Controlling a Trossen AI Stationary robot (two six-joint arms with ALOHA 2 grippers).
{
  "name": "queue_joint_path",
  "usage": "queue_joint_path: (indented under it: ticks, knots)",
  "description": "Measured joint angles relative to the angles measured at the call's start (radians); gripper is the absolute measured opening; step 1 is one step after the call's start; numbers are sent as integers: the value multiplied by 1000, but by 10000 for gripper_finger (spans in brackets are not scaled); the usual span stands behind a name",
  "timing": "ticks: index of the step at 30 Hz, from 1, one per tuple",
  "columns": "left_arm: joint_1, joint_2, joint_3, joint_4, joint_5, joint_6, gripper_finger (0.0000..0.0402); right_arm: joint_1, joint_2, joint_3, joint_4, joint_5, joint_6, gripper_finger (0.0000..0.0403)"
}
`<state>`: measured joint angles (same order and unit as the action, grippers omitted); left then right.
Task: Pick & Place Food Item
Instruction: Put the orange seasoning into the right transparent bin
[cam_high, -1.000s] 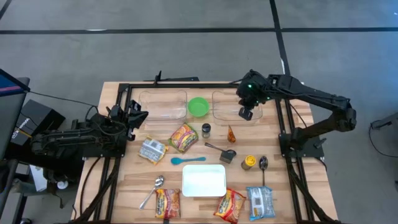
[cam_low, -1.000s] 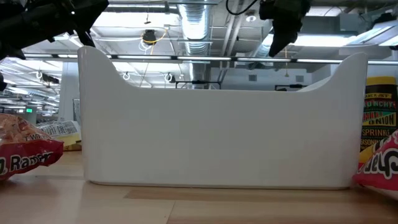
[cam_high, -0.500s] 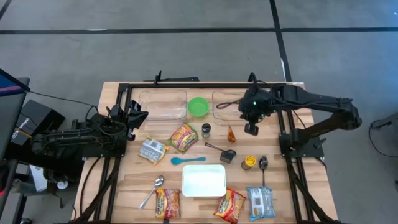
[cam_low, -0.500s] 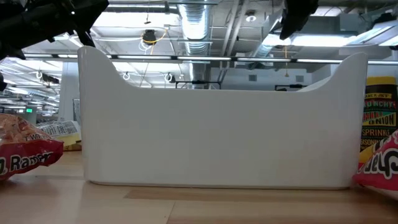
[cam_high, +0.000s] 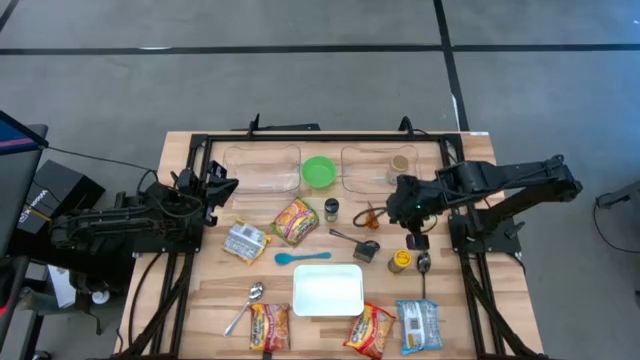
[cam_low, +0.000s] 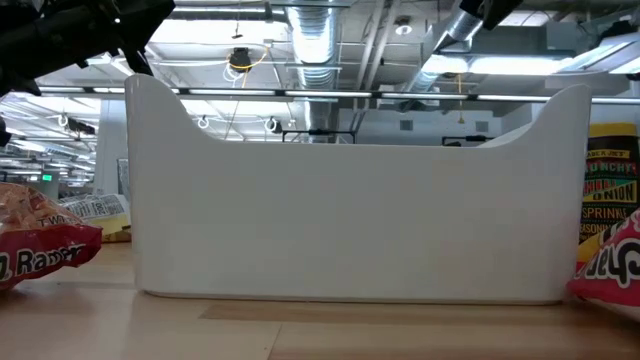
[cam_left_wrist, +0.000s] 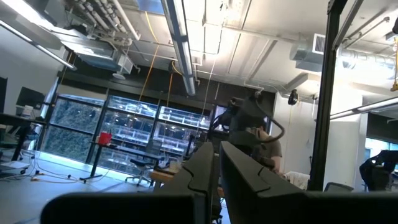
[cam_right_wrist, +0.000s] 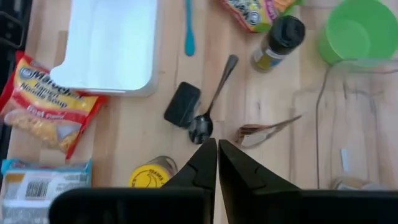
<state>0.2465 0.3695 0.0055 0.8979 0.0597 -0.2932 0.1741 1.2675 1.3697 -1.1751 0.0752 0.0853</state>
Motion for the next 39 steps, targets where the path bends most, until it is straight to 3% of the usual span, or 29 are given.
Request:
queue_joint_path:
  ticks: [13, 22, 32, 39]
  knots:
    - [0, 0, 0, 0, 0, 0, 21, 7, 0, 0, 29, 3, 13, 10]
    - [0, 0, 0, 0, 0, 0, 21, 9, 0, -1, 181, 0, 125, 10]
    - [0, 0, 0, 0, 0, 0, 21, 9, 0, -1, 281, 0, 121, 10]
    - [0, 0, 0, 0, 0, 0, 21, -74, 3, -1, 286, 10, 209, 10]
